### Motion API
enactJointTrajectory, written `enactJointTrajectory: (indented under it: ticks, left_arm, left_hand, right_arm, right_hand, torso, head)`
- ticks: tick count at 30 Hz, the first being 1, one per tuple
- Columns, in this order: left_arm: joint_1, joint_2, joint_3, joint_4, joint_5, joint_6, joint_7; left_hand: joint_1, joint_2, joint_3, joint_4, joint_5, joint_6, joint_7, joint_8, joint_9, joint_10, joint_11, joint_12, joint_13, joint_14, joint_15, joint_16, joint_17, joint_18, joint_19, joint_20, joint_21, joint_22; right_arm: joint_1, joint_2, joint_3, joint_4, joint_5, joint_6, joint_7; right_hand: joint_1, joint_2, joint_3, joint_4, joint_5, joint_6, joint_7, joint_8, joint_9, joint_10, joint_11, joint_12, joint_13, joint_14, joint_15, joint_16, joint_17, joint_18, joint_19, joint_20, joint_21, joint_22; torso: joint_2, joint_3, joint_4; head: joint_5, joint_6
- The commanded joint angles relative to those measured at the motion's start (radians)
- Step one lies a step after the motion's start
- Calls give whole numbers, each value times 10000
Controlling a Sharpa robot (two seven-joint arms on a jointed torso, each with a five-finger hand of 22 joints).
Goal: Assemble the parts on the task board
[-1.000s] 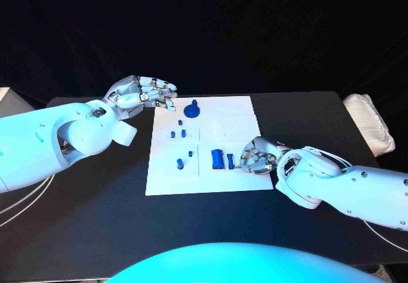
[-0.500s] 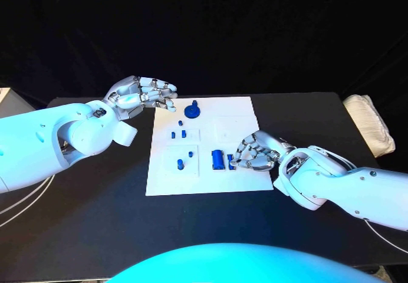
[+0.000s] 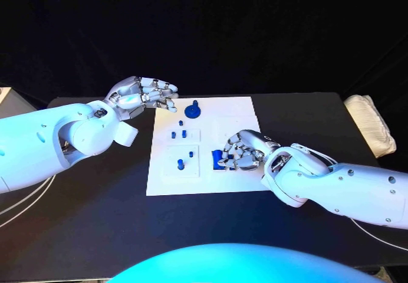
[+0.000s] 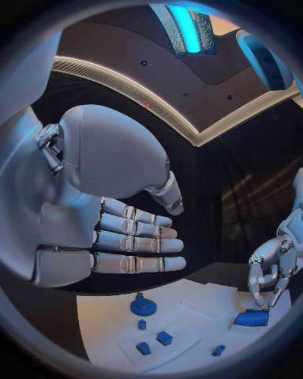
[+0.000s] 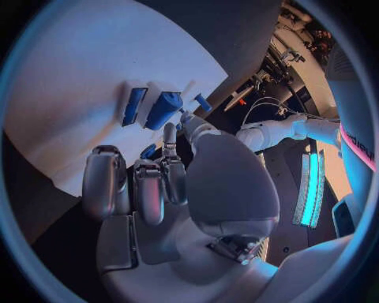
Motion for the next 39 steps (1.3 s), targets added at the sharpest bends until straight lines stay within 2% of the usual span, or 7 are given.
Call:
enactJointTrajectory:
  ticks: [1,9,15,24,31,36,39]
  left_arm:
    - [1,19,4,15,36,194,101]
    - [1,19,4,12,36,189,101]
    - [1,21,4,7,36,196,99]
    - [1,19,4,-3,36,199,102]
    - [1,17,4,-6,36,201,103]
    - [1,21,4,-21,44,197,116]
    - [1,33,4,-66,69,168,139]
  left_hand:
    - [-17,34,-15,54,36,14,34,-37,5,-20,24,-67,9,-2,38,-48,12,120,77,-24,-23,-10]
    - [-17,34,-15,54,36,14,34,-37,5,-20,24,-67,9,-2,38,-48,12,120,77,-24,-23,-10]
    - [-17,34,-15,54,36,14,34,-37,5,-20,24,-67,9,-2,38,-48,12,120,77,-24,-23,-10]
    - [-17,34,-15,54,36,14,34,-37,5,-20,24,-67,9,-2,38,-48,12,120,77,-24,-23,-10]
    - [-1,37,-11,72,38,12,36,-36,9,-23,25,-69,15,-2,37,-62,46,120,119,-26,-80,-53]
    - [-1,37,-11,72,38,12,36,-36,9,-23,25,-69,15,-2,37,-62,46,120,119,-26,-80,-53]
    - [-1,37,-11,72,38,12,36,-36,9,-23,25,-69,15,-2,37,-62,46,120,119,-26,-80,-53]
  right_arm:
    - [-14,64,2,-42,-703,214,-546]
    - [-20,117,2,-67,-872,326,-721]
    - [-22,129,2,-89,-1046,324,-850]
    - [-42,254,2,-166,-1541,-70,-1160]
    - [-51,235,3,-137,-1512,-252,-1021]
    - [-54,37,4,-41,-769,-854,-130]
    - [-35,-179,11,0,529,-1402,1198]
  right_hand:
    - [101,-33,78,2,-57,11,-56,46,-9,452,-28,52,1880,976,-63,-14,2349,-63,716,-46,54,1990]
    - [136,-42,92,-13,-72,17,-61,52,-10,460,-33,72,1889,977,-67,-12,2352,-66,720,-49,74,1994]
    - [249,-92,123,-65,-107,29,-72,65,-16,466,-43,85,1896,976,-77,-15,2347,-69,726,-57,92,1999]
    - [368,-56,207,-98,-93,46,-82,71,-29,473,-53,101,1904,979,-86,-8,2357,-73,732,-65,114,2005]
    - [359,-37,231,-75,-73,51,-77,71,-36,473,-52,98,1903,976,-88,-16,2346,-76,735,-68,129,2008]
    - [213,-128,165,47,-62,-40,-23,27,-70,372,-12,-145,1794,960,-66,-65,2276,-43,708,-63,-89,1960]
    - [177,-147,142,101,-47,-116,13,-3,-87,306,19,-284,1732,941,-43,-119,2199,-7,674,-50,-331,1906]
  torso:
    - [-5,-4,-8]
    - [-4,5,-30]
    - [-8,8,-10]
    - [1,8,-14]
    - [-15,-5,-13]
    - [-21,-4,-19]
    - [-61,-11,-50]
  head:
    - [21,-16]
    - [43,-31]
    - [37,-31]
    - [62,-31]
    - [84,-31]
    - [100,-31]
    - [116,35]
